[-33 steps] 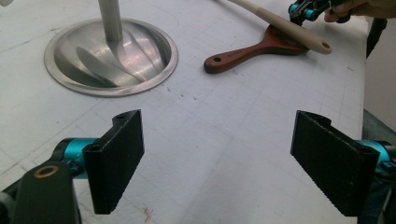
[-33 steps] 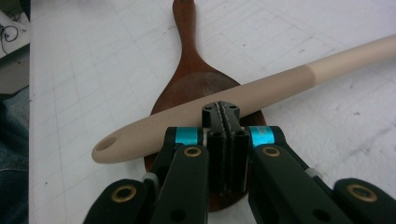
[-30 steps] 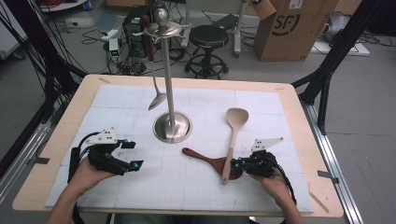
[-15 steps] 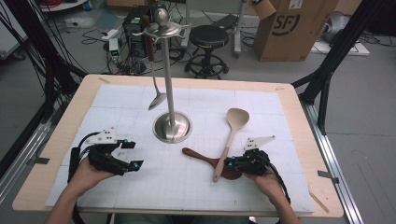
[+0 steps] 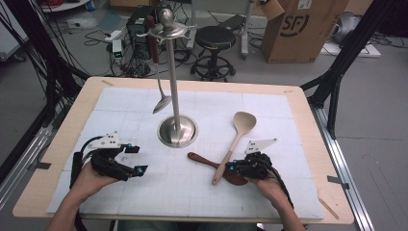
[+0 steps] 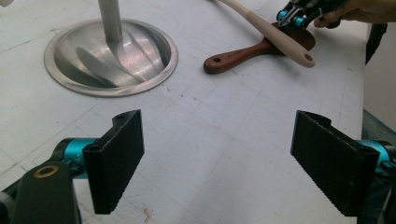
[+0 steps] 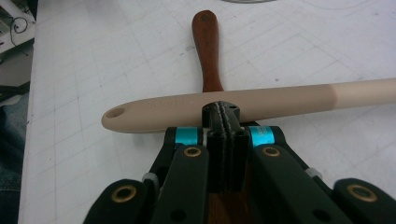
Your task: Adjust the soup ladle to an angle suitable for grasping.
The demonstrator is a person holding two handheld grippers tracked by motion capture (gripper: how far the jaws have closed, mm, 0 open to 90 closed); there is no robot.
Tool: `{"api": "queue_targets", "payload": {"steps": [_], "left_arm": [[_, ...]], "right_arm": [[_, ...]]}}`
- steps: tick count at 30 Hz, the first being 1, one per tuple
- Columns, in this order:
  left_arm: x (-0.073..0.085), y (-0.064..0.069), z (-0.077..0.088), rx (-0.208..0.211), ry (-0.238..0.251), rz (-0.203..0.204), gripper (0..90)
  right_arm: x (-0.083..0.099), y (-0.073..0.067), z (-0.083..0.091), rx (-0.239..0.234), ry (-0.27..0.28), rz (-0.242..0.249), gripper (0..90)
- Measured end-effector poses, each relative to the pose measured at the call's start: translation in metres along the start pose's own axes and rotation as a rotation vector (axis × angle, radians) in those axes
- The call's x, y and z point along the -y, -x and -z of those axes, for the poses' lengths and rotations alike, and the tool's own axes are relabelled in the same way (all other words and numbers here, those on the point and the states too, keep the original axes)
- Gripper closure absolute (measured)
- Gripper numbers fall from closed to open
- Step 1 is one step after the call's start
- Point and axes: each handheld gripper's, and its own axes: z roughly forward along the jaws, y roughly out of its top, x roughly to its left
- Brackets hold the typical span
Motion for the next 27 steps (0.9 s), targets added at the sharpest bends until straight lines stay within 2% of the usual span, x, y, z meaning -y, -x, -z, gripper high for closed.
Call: {"api": "queue_targets", "payload": {"steps": [27], "left_arm": [[0.0, 0.0, 0.0, 0.005, 0.0, 0.001, 18.1]], "right_arm": [[-0.019, -0.007, -0.029, -0.027, -0.016, 0.037, 89.7]]}}
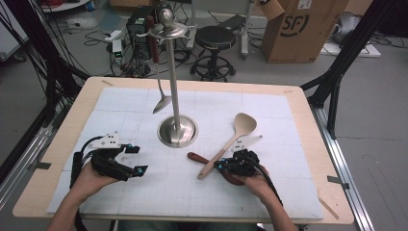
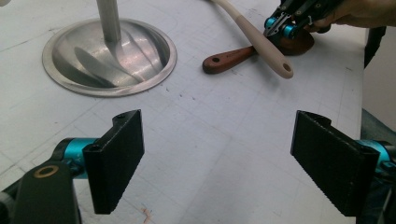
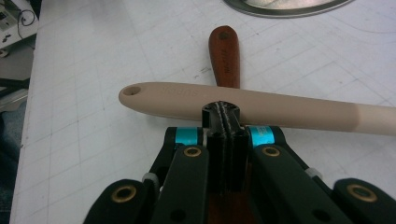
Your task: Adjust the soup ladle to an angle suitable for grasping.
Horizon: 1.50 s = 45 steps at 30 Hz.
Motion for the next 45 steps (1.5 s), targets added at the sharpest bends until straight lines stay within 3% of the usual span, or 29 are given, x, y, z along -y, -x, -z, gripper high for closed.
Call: {"api": "queue_targets", "payload": {"steps": [18, 35, 45], "left_arm": [[0.0, -0.001, 0.001, 0.001, 0.002, -0.002, 18.1], [0.0, -0.001, 0.001, 0.002, 0.004, -0.003, 18.1], [0.0, -0.001, 0.001, 0.004, 0.004, -0.003, 18.0]], "right_arm": [[-0.007, -0.002, -0.009, -0.013, -0.028, 0.007, 89.7], [-0.016, 0.006, 0.003, 0.039, -0.002, 0.008, 89.7], [-0.018, 0.005, -0.006, 0.04, -0.041, 0.015, 89.8]]}}
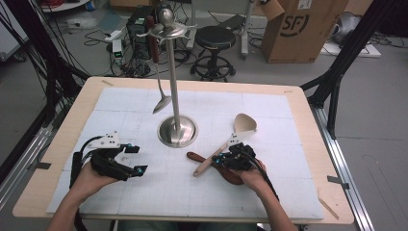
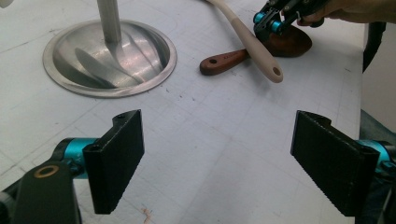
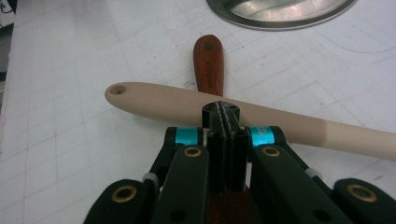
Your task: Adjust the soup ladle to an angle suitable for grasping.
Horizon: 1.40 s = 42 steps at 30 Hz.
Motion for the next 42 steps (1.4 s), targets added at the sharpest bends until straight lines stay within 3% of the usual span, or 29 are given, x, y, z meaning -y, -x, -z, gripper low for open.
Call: {"api": "queue_targets", "payload": {"steps": [42], "left_arm": [[0.0, 0.001, -0.001, 0.002, 0.004, -0.001, 18.1]], "right_arm": [[-0.017, -0.009, -0.023, -0.047, -0.028, 0.025, 89.7]]}}
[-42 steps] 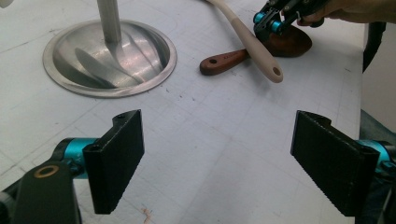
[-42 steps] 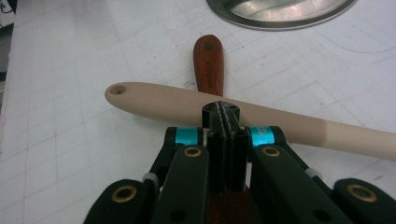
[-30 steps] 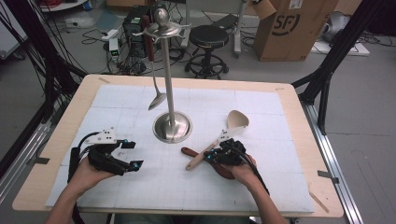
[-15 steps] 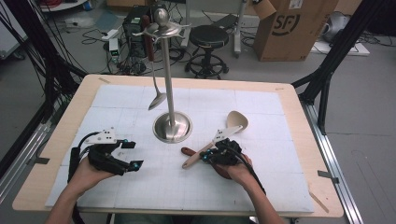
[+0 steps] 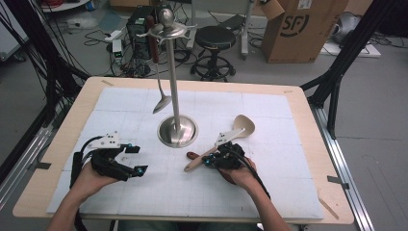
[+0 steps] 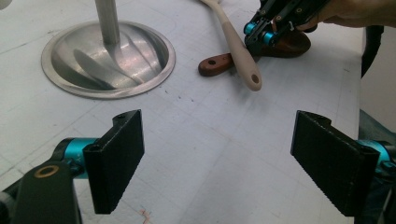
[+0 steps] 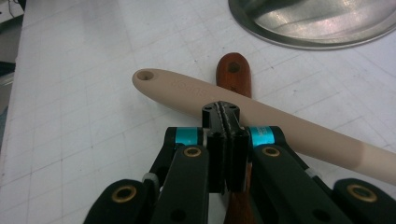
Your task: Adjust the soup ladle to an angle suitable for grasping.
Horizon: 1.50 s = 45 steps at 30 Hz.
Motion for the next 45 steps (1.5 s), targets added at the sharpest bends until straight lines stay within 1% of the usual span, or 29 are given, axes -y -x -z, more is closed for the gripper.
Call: {"api": "queue_targets", "payload": {"steps": [2, 6, 10, 12, 14, 16, 17, 18, 21, 24, 27, 31, 32, 34, 37, 45], "left_arm": [[0.0, 0.0, 0.0, 0.001, -0.001, 0.0, 18.1], [0.0, 0.0, -0.001, 0.0, -0.002, -0.002, 18.1], [0.0, 0.002, -0.002, -0.004, -0.001, -0.004, 18.1], [0.0, 0.002, -0.003, -0.007, 0.0, -0.006, 18.2], [-0.001, 0.003, -0.003, -0.005, -0.001, -0.005, 18.2], [-0.001, 0.003, -0.004, 0.004, 0.002, 0.001, 18.3], [-0.001, 0.004, -0.004, 0.004, 0.005, 0.001, 18.3], [-0.001, 0.004, -0.005, 0.004, 0.002, 0.0, 18.3], [-0.002, 0.006, -0.007, 0.003, 0.005, 0.001, 18.4], [-0.002, 0.008, -0.009, 0.005, 0.0, -0.006, 18.8], [-0.004, 0.01, -0.012, 0.005, -0.002, -0.011, 18.9], [-0.006, 0.015, -0.016, 0.002, -0.004, -0.013, 19.3], [-0.006, 0.015, -0.017, 0.003, -0.008, -0.019, 19.8], [-0.008, 0.017, -0.02, 0.005, -0.011, -0.022, 19.8], [-0.01, 0.02, -0.024, 0.016, -0.018, -0.033, 20.2], [-0.019, 0.033, -0.042, 0.025, -0.017, -0.053, 20.9]], "right_arm": [[0.0, 0.0, 0.001, 0.002, 0.003, 0.006, 89.7], [-0.001, -0.002, 0.008, -0.003, 0.032, 0.004, 89.6], [0.001, -0.002, 0.016, -0.002, 0.059, -0.002, 86.4], [0.003, -0.002, 0.021, -0.001, 0.067, -0.015, 84.4], [0.004, -0.003, 0.025, 0.005, 0.075, -0.009, 82.0], [0.008, -0.003, 0.031, 0.011, 0.09, -0.018, 79.5], [0.01, -0.003, 0.035, 0.01, 0.094, -0.021, 79.1], [0.012, -0.003, 0.038, 0.02, 0.107, -0.016, 77.9], [0.017, -0.002, 0.046, 0.032, 0.132, -0.029, 73.6], [0.023, -0.002, 0.055, 0.039, 0.145, -0.046, 69.1], [0.028, -0.002, 0.06, 0.045, 0.157, -0.043, 64.9], [0.035, -0.003, 0.069, 0.052, 0.172, -0.065, 57.8], [0.039, -0.004, 0.074, 0.064, 0.18, -0.07, 54.8], [0.041, -0.004, 0.076, 0.067, 0.185, -0.074, 53.9], [0.047, -0.005, 0.084, 0.085, 0.194, -0.087, 48.9], [0.065, -0.007, 0.102, 0.121, 0.223, -0.115, 42.8]]}}
